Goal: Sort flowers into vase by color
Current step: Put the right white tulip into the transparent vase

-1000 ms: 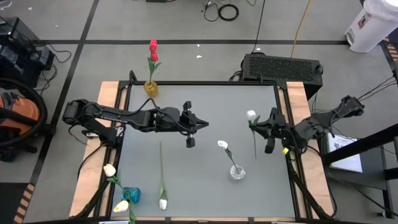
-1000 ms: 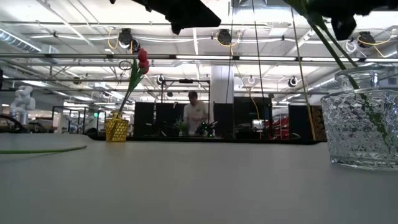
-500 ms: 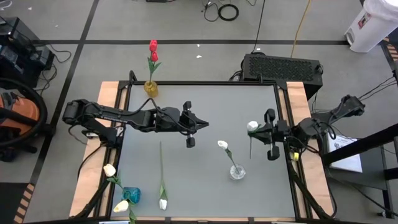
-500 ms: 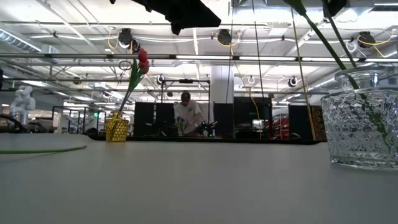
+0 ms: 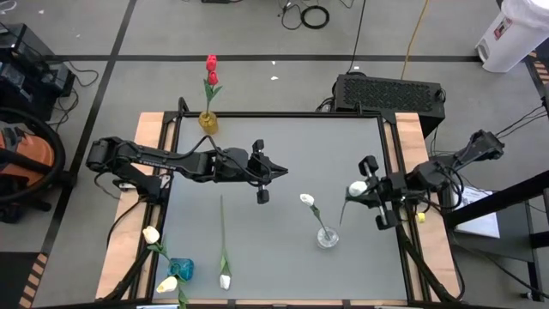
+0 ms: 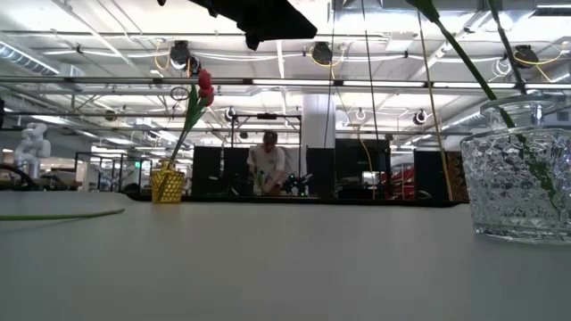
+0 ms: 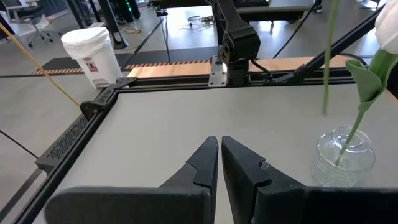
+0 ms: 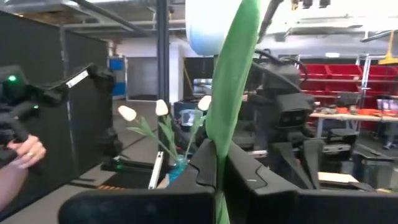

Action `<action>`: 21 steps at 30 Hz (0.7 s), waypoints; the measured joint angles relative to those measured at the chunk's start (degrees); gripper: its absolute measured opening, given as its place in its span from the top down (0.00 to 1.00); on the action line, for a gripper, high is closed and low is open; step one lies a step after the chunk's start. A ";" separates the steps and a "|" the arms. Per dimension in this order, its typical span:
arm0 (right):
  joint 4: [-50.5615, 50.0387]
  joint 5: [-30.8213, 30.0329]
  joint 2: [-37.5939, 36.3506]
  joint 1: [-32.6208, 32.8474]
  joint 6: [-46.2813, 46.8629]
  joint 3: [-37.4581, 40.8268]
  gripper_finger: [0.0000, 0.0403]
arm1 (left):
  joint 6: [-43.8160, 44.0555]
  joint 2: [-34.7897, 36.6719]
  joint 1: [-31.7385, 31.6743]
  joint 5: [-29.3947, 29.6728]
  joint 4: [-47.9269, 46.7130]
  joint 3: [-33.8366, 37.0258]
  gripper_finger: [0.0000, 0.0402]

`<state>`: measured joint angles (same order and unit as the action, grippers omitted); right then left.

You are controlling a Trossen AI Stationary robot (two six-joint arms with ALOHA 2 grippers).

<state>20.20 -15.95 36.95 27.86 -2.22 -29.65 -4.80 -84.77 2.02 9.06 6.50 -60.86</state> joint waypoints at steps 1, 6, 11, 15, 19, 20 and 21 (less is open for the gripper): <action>0.02 0.33 0.26 0.02 0.05 0.00 1.00 | 0.02 0.00 0.00 0.00 -0.02 0.00 0.93; 1.53 1.36 2.86 0.04 0.42 0.00 1.00 | 0.02 0.02 0.00 0.00 -0.02 0.00 0.93; 6.29 1.36 6.66 0.04 -0.30 -0.01 1.00 | 0.02 0.02 0.00 0.00 -0.02 0.00 0.93; 8.85 1.36 8.57 0.04 -0.57 0.00 1.00 | 0.02 0.02 0.00 0.00 -0.02 0.00 0.93; 9.65 1.34 9.41 0.04 0.24 -0.01 1.00 | 0.04 0.02 0.02 0.00 -0.02 0.00 0.93; 10.28 1.34 9.59 0.04 0.36 -0.02 1.00 | 0.04 0.02 0.00 0.00 -0.02 0.00 0.93; 11.00 1.34 9.78 0.04 0.47 -0.02 1.00 | 0.04 0.02 0.01 0.00 -0.02 0.00 0.93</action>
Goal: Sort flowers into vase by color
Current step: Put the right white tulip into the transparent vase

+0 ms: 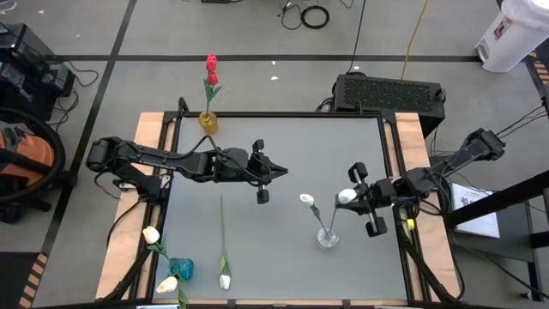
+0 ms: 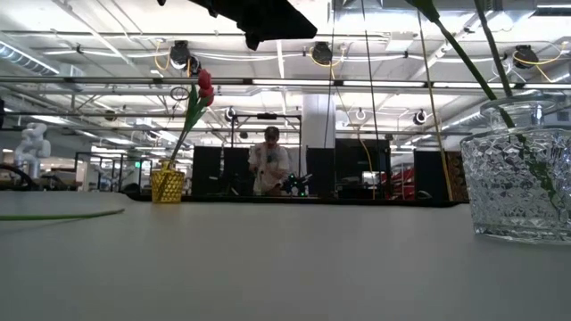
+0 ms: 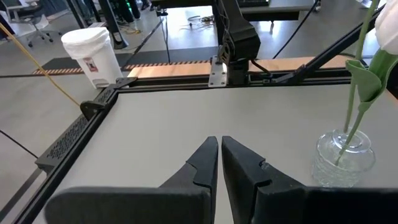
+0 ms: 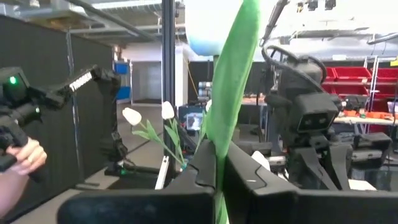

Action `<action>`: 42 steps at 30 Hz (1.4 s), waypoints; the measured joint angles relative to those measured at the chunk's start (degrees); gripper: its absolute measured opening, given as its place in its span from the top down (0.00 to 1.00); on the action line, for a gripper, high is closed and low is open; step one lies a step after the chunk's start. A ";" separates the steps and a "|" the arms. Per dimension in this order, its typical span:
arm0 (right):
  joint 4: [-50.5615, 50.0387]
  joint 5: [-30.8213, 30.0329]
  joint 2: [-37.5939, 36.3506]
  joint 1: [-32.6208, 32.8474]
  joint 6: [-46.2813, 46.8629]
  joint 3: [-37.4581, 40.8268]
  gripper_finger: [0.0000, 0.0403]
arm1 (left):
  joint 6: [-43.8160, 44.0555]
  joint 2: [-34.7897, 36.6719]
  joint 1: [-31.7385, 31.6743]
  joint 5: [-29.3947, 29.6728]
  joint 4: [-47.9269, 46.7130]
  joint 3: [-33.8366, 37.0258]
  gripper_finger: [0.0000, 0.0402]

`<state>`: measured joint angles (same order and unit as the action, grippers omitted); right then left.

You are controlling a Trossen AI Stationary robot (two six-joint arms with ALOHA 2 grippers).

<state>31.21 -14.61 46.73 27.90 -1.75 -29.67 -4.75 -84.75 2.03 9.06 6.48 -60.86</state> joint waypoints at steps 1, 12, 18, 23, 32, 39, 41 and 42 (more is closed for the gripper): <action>0.86 0.02 0.24 0.00 0.26 0.00 1.00 | 0.00 0.00 0.01 0.00 0.00 0.00 0.93; 1.61 0.00 3.38 1.58 1.43 -0.02 1.00 | 0.00 0.00 0.01 0.00 0.00 0.00 0.93; 1.67 -0.02 4.96 2.50 0.06 -0.02 1.00 | 0.00 0.00 -0.01 0.00 0.00 0.00 0.93; 1.65 -0.02 6.56 2.64 -0.91 -0.02 1.00 | 0.00 0.00 0.00 0.00 0.00 0.00 0.93; 1.61 -0.03 9.93 2.64 -0.86 -0.01 1.00 | 0.00 0.00 0.01 0.00 0.00 0.00 0.93; 1.62 -0.04 12.60 2.64 -0.47 -0.01 1.00 | 0.00 0.01 -0.01 0.00 -0.01 0.00 0.93; 1.59 -0.04 13.31 2.64 -0.35 -0.02 1.00 | 0.00 0.02 0.00 0.00 -0.02 0.00 0.93; 1.57 -0.04 13.65 2.64 -0.22 -0.02 1.00 | 0.00 0.02 -0.01 0.00 -0.01 0.00 0.93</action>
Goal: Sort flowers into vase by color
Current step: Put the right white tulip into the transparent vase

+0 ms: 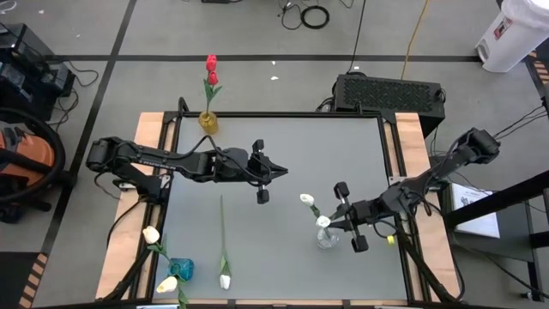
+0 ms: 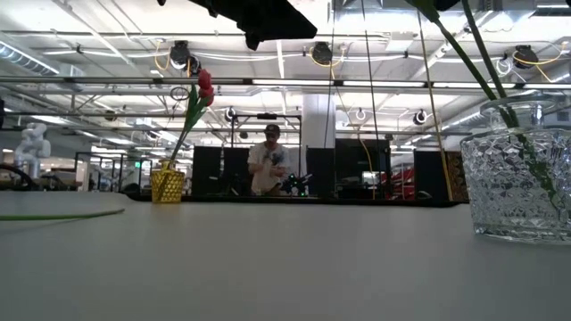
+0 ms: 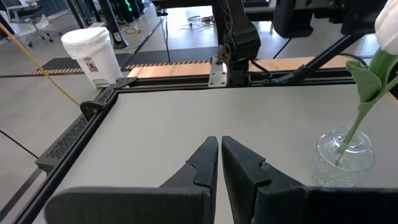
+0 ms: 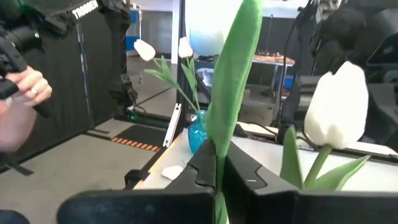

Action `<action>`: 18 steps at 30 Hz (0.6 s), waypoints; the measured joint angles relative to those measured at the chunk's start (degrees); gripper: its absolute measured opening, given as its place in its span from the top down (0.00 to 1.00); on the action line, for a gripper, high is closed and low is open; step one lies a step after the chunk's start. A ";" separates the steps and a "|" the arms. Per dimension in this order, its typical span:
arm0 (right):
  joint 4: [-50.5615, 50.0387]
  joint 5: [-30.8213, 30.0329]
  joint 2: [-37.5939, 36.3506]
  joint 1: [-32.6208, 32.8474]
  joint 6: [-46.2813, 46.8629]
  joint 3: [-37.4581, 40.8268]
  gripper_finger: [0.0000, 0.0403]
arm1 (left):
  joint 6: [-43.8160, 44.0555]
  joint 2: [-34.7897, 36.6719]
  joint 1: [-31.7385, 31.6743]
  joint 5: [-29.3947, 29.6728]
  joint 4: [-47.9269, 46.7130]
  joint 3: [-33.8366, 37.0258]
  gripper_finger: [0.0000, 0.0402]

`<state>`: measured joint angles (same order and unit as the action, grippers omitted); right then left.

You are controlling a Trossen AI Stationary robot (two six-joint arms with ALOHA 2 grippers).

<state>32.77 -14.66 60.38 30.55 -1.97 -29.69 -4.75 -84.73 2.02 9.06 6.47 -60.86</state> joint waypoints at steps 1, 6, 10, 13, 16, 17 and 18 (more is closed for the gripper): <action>-0.06 0.01 0.36 0.00 0.24 0.02 1.00 | 0.00 -0.02 0.02 0.00 -0.01 0.00 0.93; -2.20 0.00 1.38 0.00 2.32 0.02 1.00 | 0.00 -0.02 0.02 0.00 0.00 0.00 0.93; -4.19 0.00 1.46 0.00 4.03 0.02 1.00 | 0.00 -0.02 0.01 0.00 -0.02 0.00 0.93; -4.42 0.00 1.46 0.00 4.23 0.02 0.97 | 0.00 -0.02 0.02 0.00 -0.02 0.00 0.93; -4.39 0.00 1.46 0.00 4.19 0.02 0.93 | 0.00 -0.02 0.00 0.00 -0.02 0.00 0.93; -4.39 0.00 1.46 0.00 4.19 0.02 0.92 | 0.00 -0.02 0.00 0.00 -0.02 0.00 0.93; -4.38 0.00 1.46 0.00 4.19 0.02 0.90 | 0.00 -0.02 0.01 0.00 -0.02 0.00 0.93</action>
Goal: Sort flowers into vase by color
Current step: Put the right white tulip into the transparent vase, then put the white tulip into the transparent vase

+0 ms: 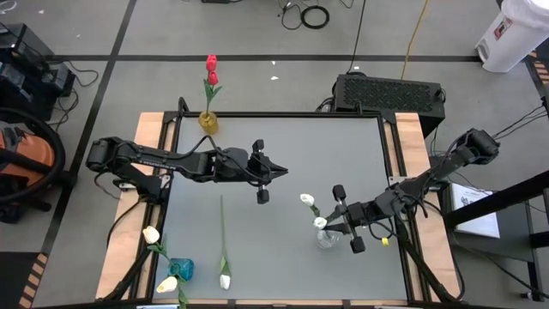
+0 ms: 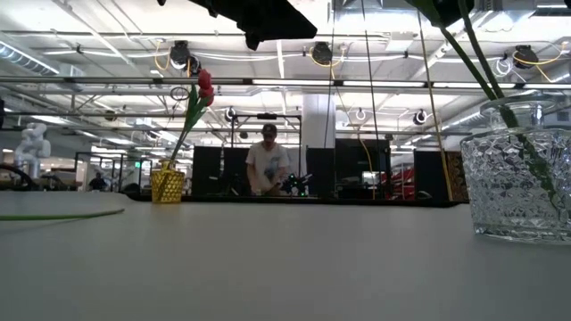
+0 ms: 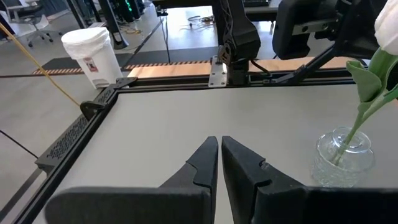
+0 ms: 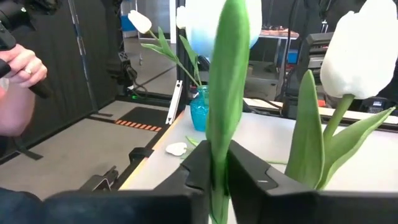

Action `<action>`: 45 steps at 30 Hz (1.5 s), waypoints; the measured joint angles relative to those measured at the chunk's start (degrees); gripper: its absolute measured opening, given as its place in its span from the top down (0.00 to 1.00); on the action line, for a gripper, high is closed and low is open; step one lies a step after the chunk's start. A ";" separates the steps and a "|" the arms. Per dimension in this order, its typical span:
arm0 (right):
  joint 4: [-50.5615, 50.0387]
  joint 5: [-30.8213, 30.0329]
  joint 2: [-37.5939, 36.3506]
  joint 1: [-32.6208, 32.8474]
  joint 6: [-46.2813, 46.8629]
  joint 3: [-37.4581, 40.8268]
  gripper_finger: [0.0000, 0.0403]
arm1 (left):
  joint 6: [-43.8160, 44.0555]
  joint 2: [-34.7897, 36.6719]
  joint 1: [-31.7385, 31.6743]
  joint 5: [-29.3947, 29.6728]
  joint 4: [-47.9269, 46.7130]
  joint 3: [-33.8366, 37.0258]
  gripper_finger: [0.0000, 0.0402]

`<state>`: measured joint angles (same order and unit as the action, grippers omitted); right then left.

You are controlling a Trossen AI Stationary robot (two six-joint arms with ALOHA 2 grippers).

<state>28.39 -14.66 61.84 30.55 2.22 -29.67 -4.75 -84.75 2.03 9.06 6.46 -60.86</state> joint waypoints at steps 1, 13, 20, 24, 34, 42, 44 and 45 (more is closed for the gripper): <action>0.02 0.00 -0.02 0.00 0.00 0.00 0.88 | 0.02 0.00 0.00 0.00 0.00 0.00 0.93; -0.68 -0.24 -1.91 0.00 0.09 0.00 0.60 | 0.02 0.00 0.02 0.00 0.00 0.00 0.93; -7.44 -0.21 -7.47 0.00 1.73 0.00 0.50 | -0.02 0.00 0.00 0.00 -0.71 -0.01 0.93; -11.10 -0.02 -11.26 0.35 2.45 0.00 0.48 | -0.27 0.00 -0.01 0.51 -2.25 -0.02 0.93; -20.46 -0.05 -20.02 2.07 1.75 0.02 0.49 | -5.22 0.32 -0.03 10.29 -10.43 -0.07 0.93; -27.04 -0.26 -23.60 2.16 3.08 0.02 0.50 | -3.18 5.99 0.74 11.59 -21.62 -0.07 0.93; -28.27 -0.24 -23.94 2.16 3.13 0.02 0.50 | -3.06 8.29 1.37 11.75 -24.48 -0.07 0.93; -28.80 -0.24 -24.05 2.16 3.10 0.02 0.50 | -3.05 9.29 1.64 11.82 -25.59 -0.08 0.92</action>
<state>-0.41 -14.90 37.79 32.71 5.32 -29.65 -7.81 -75.46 3.67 20.88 -19.13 -60.94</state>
